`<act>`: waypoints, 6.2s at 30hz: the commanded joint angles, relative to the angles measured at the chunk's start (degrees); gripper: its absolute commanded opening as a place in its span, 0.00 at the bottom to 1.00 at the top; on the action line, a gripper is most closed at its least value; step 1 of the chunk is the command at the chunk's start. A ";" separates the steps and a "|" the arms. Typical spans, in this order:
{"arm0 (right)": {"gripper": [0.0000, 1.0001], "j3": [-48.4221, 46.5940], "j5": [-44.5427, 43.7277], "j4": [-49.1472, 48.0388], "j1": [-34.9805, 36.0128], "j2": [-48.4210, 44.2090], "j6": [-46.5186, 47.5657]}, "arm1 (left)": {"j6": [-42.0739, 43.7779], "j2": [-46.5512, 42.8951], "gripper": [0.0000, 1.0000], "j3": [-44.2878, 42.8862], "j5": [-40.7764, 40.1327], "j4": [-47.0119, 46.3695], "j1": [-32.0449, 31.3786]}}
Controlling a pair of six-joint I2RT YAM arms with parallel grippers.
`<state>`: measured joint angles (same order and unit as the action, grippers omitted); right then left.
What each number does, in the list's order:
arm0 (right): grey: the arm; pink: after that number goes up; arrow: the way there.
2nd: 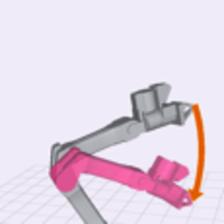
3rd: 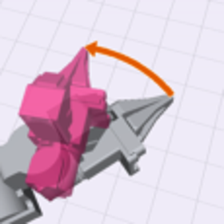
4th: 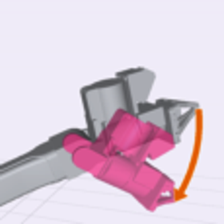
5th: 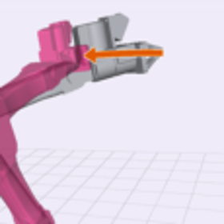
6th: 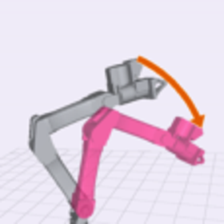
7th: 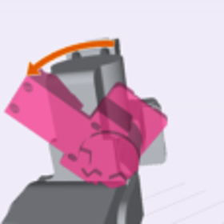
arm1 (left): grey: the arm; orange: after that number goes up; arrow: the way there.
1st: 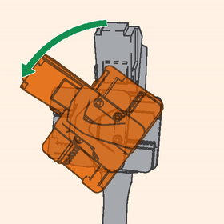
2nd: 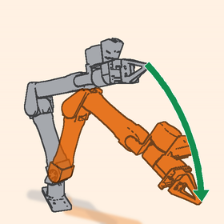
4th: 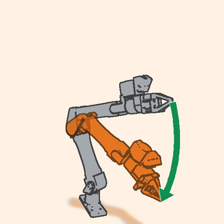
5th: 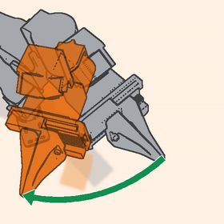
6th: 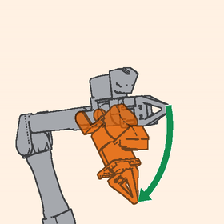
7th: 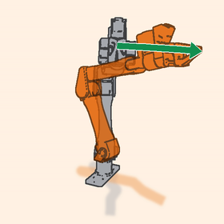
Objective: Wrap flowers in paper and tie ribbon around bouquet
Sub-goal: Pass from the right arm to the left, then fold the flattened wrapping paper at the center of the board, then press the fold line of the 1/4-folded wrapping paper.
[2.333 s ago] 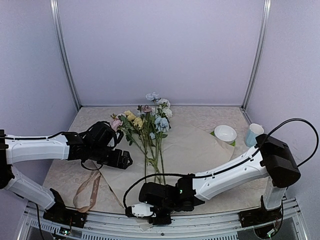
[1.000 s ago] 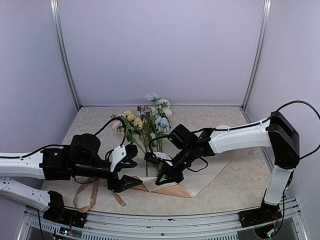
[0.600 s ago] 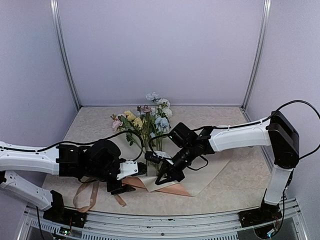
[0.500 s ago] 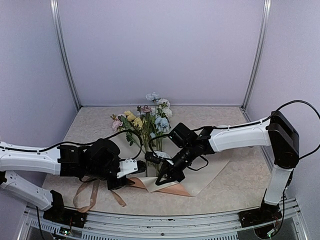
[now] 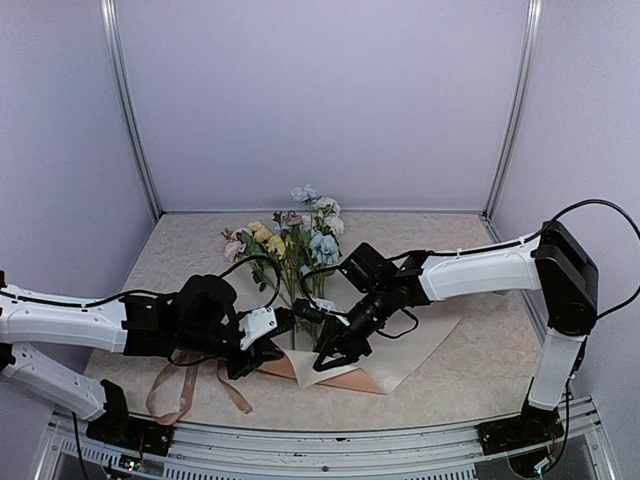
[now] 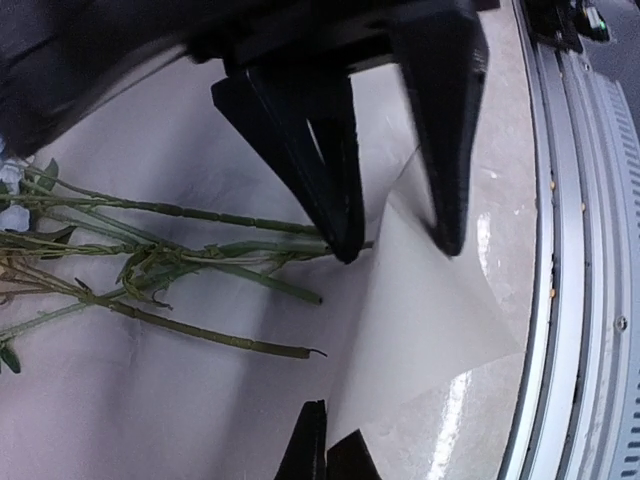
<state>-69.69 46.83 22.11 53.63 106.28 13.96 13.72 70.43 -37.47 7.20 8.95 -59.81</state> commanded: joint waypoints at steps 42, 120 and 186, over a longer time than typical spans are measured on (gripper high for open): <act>0.00 20.63 -17.28 -18.14 -6.74 -2.03 -31.42 | -19.90 23.44 0.16 -9.92 1.92 6.09 16.97; 0.04 18.75 -22.99 -12.16 -5.22 -1.38 -32.60 | -47.89 23.34 0.11 -18.11 -7.87 21.72 3.64; 0.00 27.53 -24.91 -15.22 -0.34 -6.63 -51.74 | -45.95 19.92 0.10 0.60 -3.94 15.85 5.52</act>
<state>-47.94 25.93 1.54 55.75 102.28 -35.62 -33.23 87.66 -39.20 2.35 15.84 -53.76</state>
